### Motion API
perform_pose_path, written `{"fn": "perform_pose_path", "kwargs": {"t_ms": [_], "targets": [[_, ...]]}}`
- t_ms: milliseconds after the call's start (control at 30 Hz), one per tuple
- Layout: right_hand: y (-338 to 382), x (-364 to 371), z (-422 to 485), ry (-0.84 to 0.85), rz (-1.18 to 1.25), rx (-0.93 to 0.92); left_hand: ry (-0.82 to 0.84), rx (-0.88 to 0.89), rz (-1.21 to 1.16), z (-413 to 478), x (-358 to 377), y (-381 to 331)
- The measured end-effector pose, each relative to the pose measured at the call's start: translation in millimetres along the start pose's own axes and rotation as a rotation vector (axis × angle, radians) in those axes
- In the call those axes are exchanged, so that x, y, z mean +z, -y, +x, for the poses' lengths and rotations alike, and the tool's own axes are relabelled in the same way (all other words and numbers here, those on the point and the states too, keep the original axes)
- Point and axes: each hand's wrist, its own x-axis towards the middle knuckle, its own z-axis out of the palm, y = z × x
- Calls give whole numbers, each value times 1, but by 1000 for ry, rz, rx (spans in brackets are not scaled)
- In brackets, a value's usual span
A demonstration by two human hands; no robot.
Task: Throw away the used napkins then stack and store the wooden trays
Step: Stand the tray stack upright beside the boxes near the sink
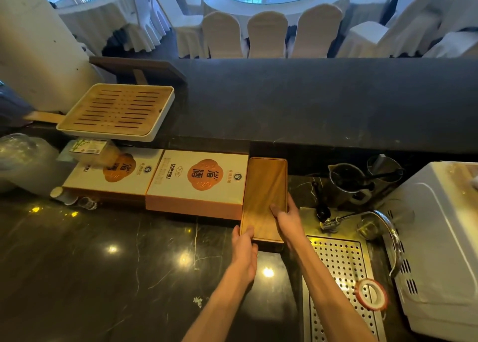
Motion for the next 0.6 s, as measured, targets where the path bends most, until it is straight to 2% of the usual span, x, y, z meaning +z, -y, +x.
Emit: {"fn": "perform_pose_path", "kwargs": {"t_ms": [133,300,467,600], "targets": [[-14,-3,-9,57,101,70,-17,-97,-102,4,5,-3],[-36,2,-20,39,239,135,-54,-83,-96,6,4,-7],[-38,5,-14,23,246,130,-141,-76,-123,9,5,-5],[-36,3,-7,51,261,163,-132,-74,-195,5,3,-5]]}}
